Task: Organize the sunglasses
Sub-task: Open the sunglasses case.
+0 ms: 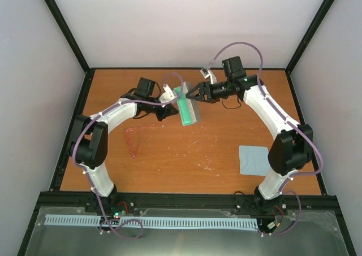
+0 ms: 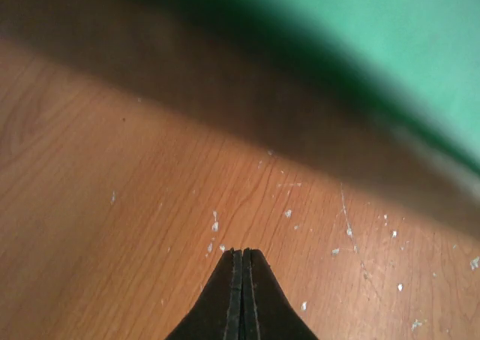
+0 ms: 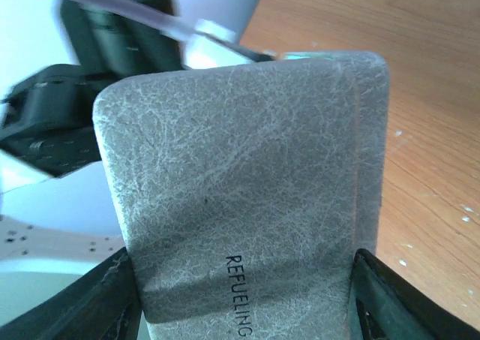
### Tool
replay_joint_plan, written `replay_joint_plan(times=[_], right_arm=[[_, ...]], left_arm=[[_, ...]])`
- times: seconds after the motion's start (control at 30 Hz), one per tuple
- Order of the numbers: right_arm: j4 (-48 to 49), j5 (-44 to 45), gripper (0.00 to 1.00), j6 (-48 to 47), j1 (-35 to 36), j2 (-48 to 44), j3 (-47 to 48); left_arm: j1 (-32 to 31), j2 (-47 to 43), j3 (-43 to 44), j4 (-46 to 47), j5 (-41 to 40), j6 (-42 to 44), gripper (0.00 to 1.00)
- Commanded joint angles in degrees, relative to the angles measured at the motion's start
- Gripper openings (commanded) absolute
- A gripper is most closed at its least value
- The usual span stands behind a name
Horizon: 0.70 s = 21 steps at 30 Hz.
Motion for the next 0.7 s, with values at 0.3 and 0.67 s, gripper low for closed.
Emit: replay_joint_plan(times=[0.3,0.67], right_arm=[[-20.6,-0.4,0.03,-21.1,-1.6,10.0,7.3],[-24.4,-12.3,0.03,-27.3,-1.3,11.2,6.8]], left_arm=[[6.8,-11.3,-3.6,2.9,-4.8,-0.8,0.49],[6.6,-10.3,-4.6,-2.5,5.1,27.6,0.53]])
